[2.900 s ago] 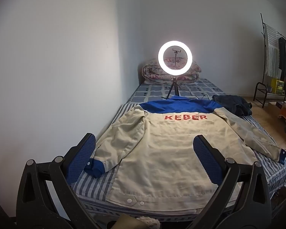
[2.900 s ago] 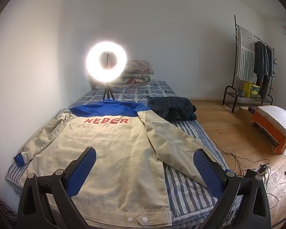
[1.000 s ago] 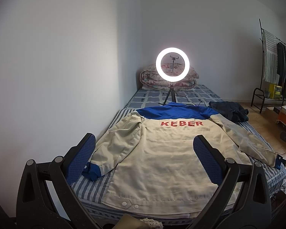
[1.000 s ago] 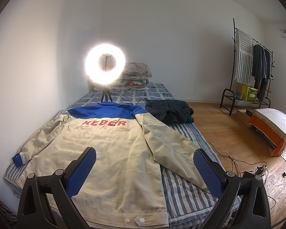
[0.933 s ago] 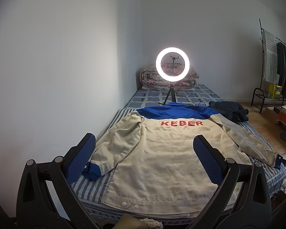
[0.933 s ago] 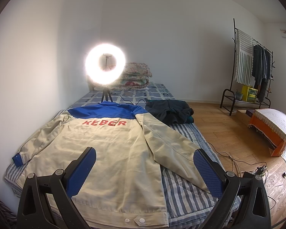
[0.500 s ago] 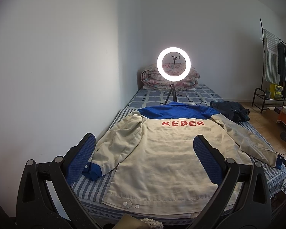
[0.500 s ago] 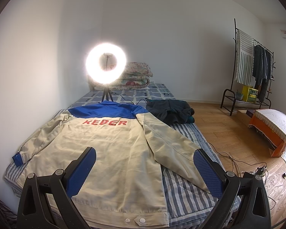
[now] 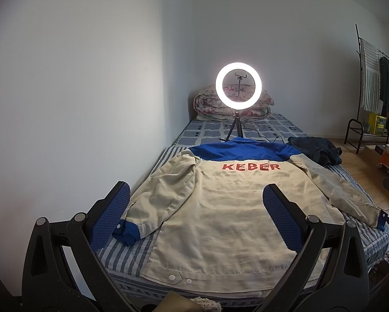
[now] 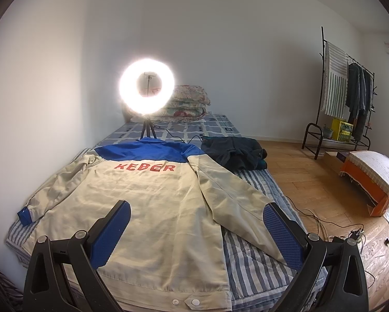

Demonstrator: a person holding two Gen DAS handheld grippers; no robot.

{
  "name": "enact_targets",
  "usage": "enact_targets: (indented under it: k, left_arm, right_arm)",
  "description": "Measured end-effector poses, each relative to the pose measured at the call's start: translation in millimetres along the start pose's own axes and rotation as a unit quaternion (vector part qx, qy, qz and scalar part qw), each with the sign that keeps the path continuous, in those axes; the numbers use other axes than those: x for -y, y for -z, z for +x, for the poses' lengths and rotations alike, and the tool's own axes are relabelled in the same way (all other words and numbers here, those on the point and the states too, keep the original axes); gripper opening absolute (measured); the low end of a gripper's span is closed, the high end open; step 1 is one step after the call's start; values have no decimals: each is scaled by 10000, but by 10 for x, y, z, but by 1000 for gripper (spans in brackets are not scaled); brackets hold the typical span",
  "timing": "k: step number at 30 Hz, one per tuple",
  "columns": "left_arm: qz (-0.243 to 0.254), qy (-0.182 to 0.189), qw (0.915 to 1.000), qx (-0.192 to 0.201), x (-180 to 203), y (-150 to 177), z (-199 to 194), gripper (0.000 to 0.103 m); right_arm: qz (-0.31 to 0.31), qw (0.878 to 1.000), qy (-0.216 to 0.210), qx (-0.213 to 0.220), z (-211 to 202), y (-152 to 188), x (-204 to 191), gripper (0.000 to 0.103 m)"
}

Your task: Fold large clothes

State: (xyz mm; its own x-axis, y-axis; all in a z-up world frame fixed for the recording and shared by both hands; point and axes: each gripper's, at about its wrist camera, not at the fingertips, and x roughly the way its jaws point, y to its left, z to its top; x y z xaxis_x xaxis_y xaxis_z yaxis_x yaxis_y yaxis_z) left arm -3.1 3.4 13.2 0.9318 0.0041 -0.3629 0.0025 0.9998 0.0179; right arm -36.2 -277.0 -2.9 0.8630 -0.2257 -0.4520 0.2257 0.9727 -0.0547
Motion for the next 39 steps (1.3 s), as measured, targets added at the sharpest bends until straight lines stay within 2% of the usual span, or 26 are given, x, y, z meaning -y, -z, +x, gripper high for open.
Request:
enact_targets:
  k: [11,17,24,29,33,35,39]
  left_arm:
    - [17,-211,9997,-92,-69,59,106,103]
    - [-22,-455,9988,-198,-239,166,201,103]
    - [-204,-659,9958,-604,-554,408,379,103]
    - [-567,-478,9931,-910,-774,615,567,103]
    - [-1097,-307,9831,-1435,-962,801,839,84]
    - [-1541,-120,9713,-1806,-1096,925,1009,79]
    - [-2279,6,9458,-2312,-1297,1148,1337,74]
  right_arm:
    - [-153,9997,-165,-57,148,-51,-211,103]
    - [-395,9986,-338,-69,255,-140,-434,103]
    - [-772,9928,-893,-191,462,-247,-813,101]
    - [-911,9844,-1503,-114,668,-320,-1146,101]
    - [-1212,9753,-1845,-83,856,-276,-1444,101]
    - [-1395,9696,-2007,-88,938,-196,-1559,100]
    - [-1459,9572,-2425,-601,1099,-59,-1686,89]
